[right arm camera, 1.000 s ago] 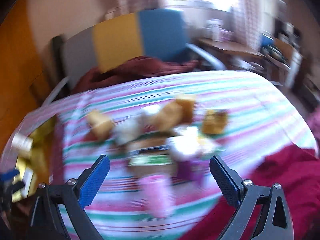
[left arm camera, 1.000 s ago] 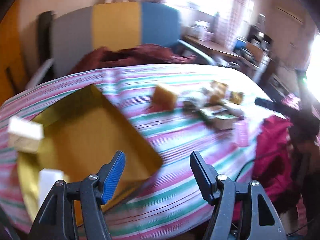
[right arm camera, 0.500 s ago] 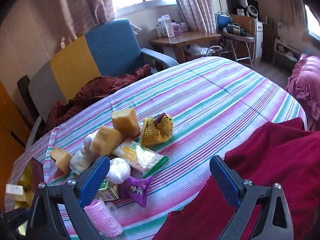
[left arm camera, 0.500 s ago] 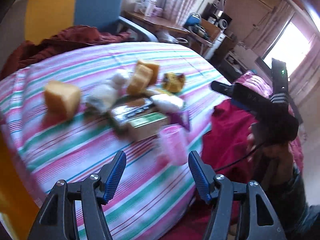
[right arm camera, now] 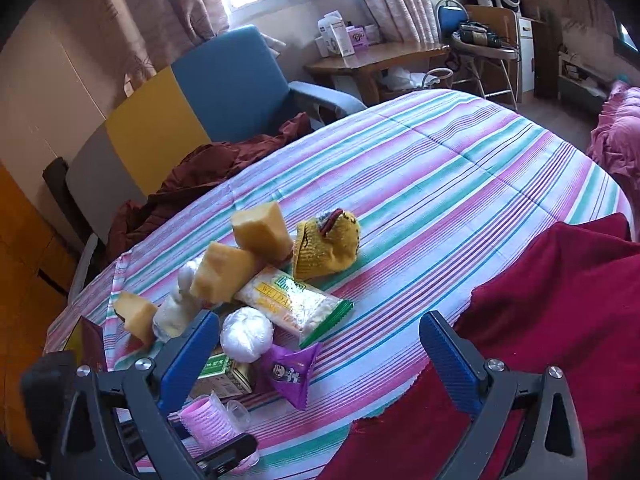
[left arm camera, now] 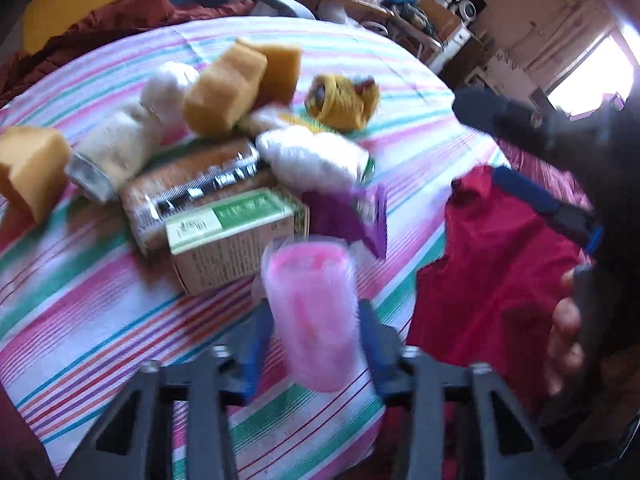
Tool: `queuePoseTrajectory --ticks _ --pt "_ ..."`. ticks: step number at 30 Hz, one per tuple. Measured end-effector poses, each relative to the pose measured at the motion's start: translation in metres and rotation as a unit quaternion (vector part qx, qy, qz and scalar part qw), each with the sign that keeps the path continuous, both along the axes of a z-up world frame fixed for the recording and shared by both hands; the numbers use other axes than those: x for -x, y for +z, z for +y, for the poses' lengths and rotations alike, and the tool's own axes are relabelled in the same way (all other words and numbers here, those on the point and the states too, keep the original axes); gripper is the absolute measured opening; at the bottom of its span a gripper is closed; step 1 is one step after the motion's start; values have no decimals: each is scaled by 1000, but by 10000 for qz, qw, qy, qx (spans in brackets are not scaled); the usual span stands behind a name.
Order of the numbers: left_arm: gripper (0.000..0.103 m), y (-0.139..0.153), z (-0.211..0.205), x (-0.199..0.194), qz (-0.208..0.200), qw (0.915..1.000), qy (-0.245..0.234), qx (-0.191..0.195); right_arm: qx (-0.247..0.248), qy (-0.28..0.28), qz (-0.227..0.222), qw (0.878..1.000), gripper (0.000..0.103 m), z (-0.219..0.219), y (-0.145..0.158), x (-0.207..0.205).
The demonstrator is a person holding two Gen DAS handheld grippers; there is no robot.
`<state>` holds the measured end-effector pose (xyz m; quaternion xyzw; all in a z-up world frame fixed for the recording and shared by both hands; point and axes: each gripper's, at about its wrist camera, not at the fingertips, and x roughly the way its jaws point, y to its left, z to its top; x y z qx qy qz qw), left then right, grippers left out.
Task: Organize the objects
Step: 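Grasp the pink hair roller with the left tool while the right tool approaches the purple candy, then lift the pink roller with the left tool while the right tool grasps the purple candy packet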
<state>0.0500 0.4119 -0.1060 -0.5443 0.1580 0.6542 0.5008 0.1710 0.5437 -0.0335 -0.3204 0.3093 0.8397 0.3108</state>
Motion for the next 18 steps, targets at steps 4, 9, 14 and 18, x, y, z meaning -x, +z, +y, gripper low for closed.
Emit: queuePoseTrajectory --ticks 4,9,14,18 --pt "35 2 -19 1 134 9995 -91 -264 225 158 -176 9995 101 0 -11 8" --pt "35 4 -54 10 173 9991 -78 -385 236 432 -729 9961 92 -8 -27 24" --pt "35 6 -86 12 173 9988 -124 -449 136 887 -1275 9878 81 -20 -43 43" --pt "35 7 -104 10 243 9985 -142 -470 130 1006 -1391 9851 80 -22 -49 53"
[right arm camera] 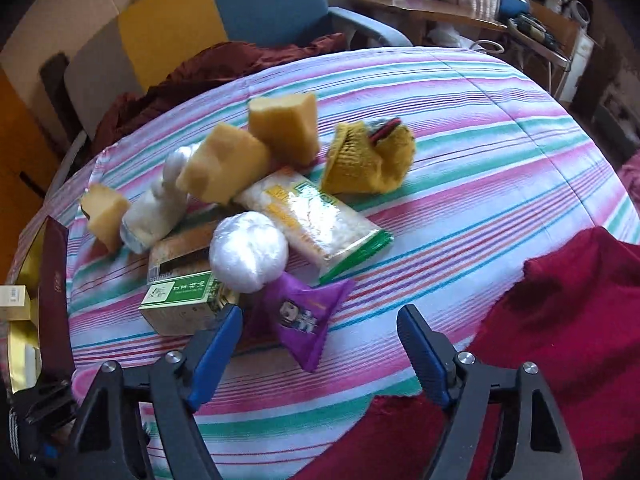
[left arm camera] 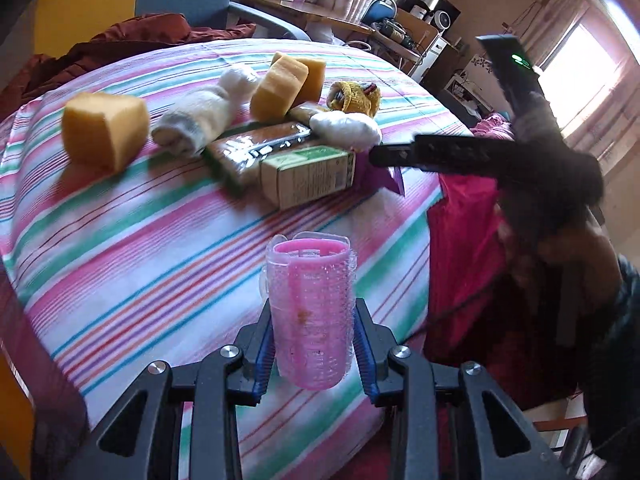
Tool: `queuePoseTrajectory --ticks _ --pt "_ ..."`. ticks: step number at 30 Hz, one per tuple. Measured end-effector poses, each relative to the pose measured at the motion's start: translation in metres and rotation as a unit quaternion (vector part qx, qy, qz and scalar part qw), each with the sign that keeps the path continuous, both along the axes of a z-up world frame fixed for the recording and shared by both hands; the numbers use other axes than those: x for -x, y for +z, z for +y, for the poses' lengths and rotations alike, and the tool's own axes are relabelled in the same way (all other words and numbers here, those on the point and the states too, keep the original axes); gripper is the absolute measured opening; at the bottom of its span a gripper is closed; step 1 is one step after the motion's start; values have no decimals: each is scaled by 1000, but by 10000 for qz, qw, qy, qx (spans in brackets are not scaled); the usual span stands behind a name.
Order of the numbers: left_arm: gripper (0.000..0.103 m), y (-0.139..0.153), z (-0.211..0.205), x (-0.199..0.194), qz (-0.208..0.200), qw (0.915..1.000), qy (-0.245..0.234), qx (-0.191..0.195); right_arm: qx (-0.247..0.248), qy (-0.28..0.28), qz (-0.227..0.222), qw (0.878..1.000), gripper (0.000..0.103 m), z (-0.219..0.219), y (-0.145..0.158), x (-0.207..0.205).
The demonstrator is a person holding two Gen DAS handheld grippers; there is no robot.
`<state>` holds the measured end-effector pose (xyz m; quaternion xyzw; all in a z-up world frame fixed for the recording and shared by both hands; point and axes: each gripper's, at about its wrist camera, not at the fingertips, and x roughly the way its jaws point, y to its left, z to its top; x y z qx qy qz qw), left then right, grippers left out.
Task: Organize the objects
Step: 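Lift the pink roller with the left tool while the right tool grasps the purple candy packet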
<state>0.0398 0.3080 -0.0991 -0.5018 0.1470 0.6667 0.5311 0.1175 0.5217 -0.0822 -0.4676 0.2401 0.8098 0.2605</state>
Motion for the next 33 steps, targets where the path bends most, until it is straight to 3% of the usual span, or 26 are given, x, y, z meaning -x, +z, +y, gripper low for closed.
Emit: queuePoseTrajectory --ticks 6,8,9,10,14,17,23,33 --pt "35 0 -9 3 -123 9998 141 -111 204 -33 -202 9996 76 9 -14 11" --pt "35 4 -14 2 -98 9997 157 -183 193 90 -241 9995 68 7 -16 15" --pt "35 6 -15 1 -87 9996 156 -207 175 134 -255 9994 51 5 -15 16" --pt "35 9 -16 1 -69 9996 152 -245 154 177 -268 9994 45 4 -15 16" --pt "35 18 -22 -2 20 9993 156 -342 73 167 -305 9994 44 -2 -8 5" --pt "35 29 -32 -2 115 9986 218 -459 -278 62 -238 9993 44 -10 10 -10" --pt "35 47 -57 6 156 9959 524 -722 -569 78 254 9980 44 -32 46 -29" --pt "35 70 -124 28 239 9842 1392 -1069 -668 1360 984 9835 44 -114 89 19"
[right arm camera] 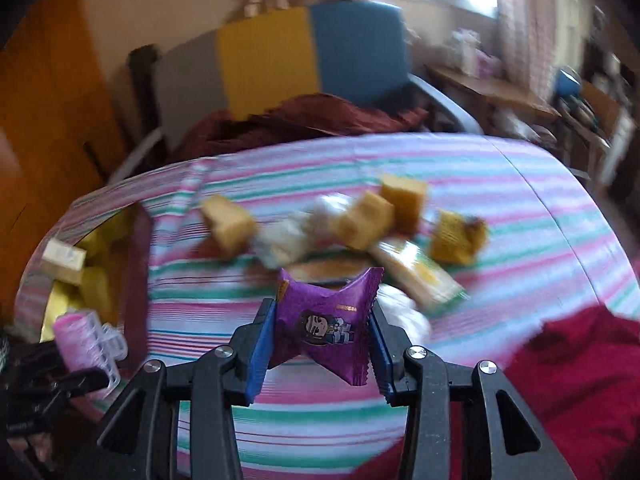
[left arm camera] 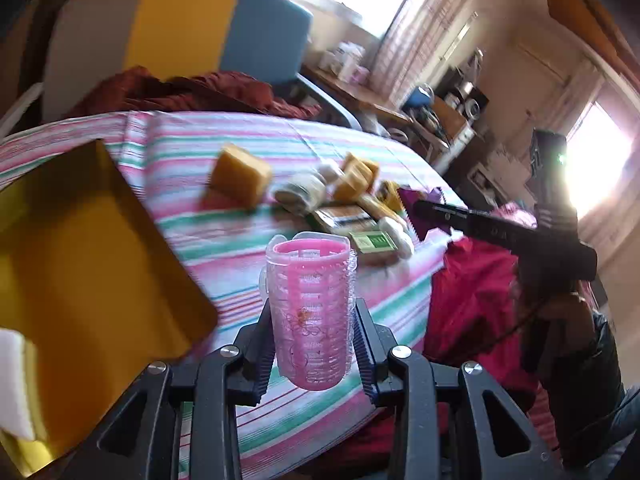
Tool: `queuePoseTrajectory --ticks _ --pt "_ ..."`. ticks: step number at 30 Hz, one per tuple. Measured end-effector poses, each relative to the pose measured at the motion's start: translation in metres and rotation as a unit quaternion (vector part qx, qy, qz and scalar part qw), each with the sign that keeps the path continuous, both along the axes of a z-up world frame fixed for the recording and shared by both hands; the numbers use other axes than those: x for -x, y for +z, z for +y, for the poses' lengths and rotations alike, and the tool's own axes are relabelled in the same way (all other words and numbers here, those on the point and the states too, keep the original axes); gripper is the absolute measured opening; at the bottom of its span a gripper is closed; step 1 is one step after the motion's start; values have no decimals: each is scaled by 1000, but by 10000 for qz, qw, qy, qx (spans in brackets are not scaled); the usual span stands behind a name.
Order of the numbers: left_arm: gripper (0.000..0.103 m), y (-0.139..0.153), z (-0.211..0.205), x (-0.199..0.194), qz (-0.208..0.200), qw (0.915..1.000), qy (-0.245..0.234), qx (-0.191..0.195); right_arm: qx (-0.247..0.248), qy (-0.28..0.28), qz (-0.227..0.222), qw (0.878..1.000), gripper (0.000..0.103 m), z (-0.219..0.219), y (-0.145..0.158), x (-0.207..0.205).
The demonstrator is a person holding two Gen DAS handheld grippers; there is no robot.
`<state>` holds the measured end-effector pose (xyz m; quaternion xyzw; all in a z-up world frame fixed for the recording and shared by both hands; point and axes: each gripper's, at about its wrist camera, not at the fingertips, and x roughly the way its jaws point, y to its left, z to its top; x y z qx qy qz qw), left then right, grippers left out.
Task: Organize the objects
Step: 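Lift the pink roller with the left tool while the right tool grasps the purple candy packet, then place the pink roller in the gold tray while the right tool drops the purple candy there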
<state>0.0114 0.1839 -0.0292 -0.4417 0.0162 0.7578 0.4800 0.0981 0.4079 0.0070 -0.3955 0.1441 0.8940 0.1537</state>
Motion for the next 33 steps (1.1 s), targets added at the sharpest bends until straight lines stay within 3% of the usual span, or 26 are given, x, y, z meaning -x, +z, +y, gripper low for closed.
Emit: queuePoseTrajectory --ticks 11,17,22,29,33 --pt "35 9 -85 30 9 9930 1154 -236 280 1533 -41 9878 44 -97 -12 68" --pt "35 -1 -112 65 -133 9868 1613 -84 425 2207 -49 9744 44 -146 -19 99" --pt "35 -2 -112 105 -114 9841 1773 53 469 2660 -229 9625 44 -186 -36 123" --pt "35 -7 -79 161 23 9853 1675 322 587 3005 -505 9506 44 -215 -64 136" --pt "49 -8 -65 192 -55 9836 1783 278 707 3070 -612 9471 46 -221 -78 142"
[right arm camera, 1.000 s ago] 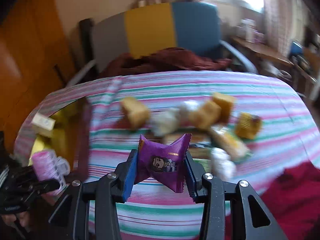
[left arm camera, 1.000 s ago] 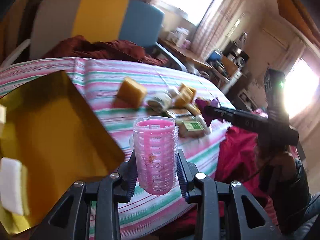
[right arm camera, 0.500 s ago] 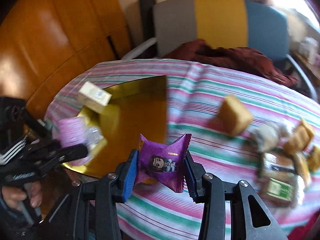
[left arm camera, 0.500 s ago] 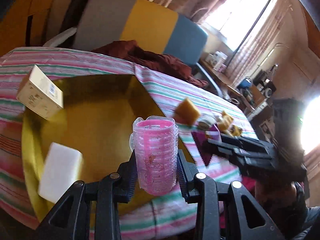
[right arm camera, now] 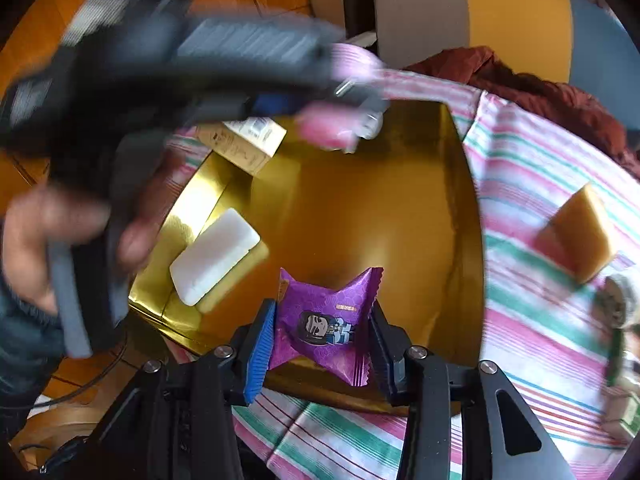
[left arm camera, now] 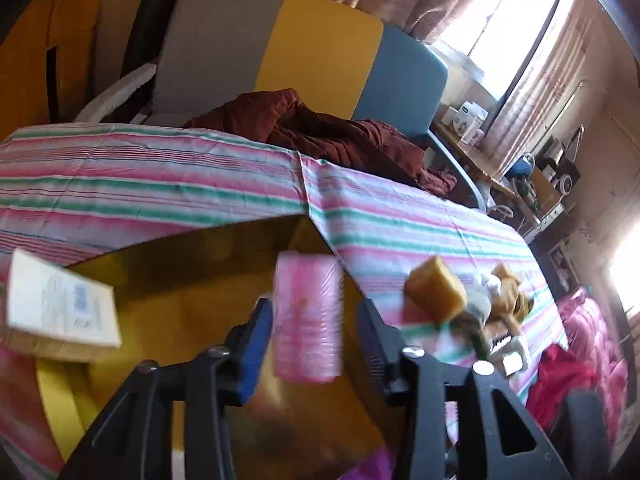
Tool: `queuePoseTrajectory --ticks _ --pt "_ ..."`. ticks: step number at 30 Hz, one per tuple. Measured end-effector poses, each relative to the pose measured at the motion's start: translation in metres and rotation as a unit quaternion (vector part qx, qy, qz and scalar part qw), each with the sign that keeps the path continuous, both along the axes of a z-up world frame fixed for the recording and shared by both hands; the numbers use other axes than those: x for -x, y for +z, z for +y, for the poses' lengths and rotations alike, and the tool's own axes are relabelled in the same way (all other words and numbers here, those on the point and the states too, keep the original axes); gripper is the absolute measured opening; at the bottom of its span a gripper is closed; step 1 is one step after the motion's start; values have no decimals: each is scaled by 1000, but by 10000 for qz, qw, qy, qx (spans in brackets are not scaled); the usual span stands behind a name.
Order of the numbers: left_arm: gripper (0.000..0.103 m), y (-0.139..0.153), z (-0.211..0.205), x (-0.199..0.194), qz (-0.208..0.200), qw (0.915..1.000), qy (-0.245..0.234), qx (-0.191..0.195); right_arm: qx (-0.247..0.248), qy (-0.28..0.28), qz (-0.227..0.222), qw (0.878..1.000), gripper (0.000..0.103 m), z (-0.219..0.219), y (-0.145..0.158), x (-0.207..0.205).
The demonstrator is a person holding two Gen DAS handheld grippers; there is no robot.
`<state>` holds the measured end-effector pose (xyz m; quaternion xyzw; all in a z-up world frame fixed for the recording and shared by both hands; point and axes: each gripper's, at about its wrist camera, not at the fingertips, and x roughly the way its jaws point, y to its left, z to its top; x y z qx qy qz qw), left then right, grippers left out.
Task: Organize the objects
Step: 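Place the pink roller in the gold tray while the right tool drops the purple candy there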
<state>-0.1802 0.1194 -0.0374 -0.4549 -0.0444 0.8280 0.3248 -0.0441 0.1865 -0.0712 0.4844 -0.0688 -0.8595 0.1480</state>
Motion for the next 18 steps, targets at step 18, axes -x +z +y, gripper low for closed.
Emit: queuePoseTrajectory --ticks 18 --pt "52 -15 -74 -61 -261 9974 668 12 161 14 -60 9999 69 0 -2 -20"
